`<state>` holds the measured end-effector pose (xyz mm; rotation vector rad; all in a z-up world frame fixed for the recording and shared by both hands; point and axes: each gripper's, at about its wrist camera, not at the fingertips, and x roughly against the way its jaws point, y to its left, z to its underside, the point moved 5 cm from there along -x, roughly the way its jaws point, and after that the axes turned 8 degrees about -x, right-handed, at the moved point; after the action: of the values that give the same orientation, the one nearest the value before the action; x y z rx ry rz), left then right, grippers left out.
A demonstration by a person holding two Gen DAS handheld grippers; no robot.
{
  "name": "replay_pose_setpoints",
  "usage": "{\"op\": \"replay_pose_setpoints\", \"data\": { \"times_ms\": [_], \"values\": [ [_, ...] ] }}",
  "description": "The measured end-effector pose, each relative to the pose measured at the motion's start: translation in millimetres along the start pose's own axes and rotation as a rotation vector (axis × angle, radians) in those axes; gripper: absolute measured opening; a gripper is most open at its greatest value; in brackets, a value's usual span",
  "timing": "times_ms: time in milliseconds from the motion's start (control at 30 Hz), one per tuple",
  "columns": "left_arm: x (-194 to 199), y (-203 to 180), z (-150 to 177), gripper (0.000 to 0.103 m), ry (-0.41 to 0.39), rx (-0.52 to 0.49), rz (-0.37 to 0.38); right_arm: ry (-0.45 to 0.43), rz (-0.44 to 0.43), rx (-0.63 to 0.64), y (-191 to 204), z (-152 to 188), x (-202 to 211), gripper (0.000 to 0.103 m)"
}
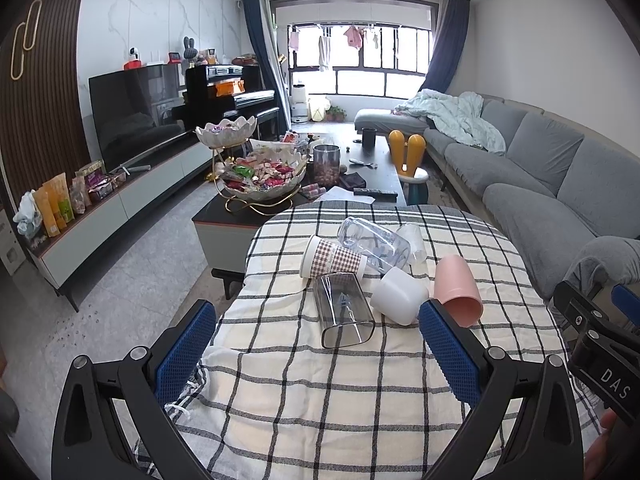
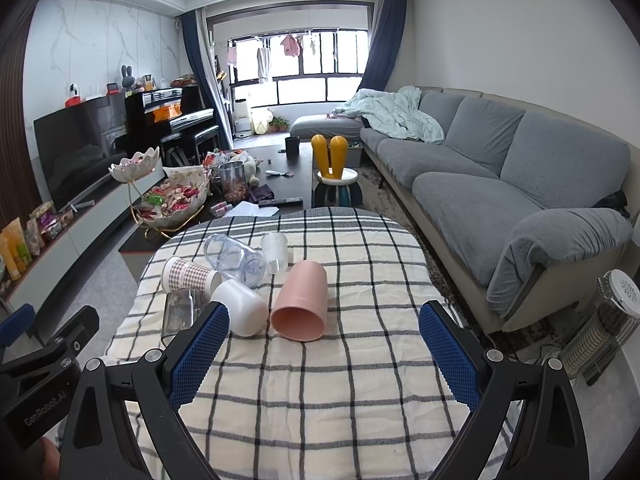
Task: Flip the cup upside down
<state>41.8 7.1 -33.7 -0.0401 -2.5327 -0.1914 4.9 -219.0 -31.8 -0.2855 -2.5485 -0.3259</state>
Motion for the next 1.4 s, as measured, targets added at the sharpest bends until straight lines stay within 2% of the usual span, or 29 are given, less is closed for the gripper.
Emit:
{"op": "replay_pose_setpoints", "data": {
  "times_ms": [533, 667, 1000, 1400],
  "values": [
    [-15.5, -4.0, 1.4, 0.103, 0.029, 0.006, -0.01, 0.009, -0.011, 0.016, 2.4, 5.8, -7.9, 0.096],
    [-23.4, -1.7, -5.3, 0.103, 0.041, 0.019, -0.033, 0.017, -0.027, 0.042, 10.8, -7.0, -21.3, 0.096],
    [-52.2, 2.5, -30.4, 0.103, 0.051, 0.079, -0.11, 0.088, -0.102, 0.124, 36.2, -36.5, -80.9, 0.096],
    [-113.1, 17.5, -57.8, 0.103, 0.13, 0.193, -0.226, 0.242, -0.225, 0.355, 99.6, -70.4, -175.7, 0.096]
  ]
}}
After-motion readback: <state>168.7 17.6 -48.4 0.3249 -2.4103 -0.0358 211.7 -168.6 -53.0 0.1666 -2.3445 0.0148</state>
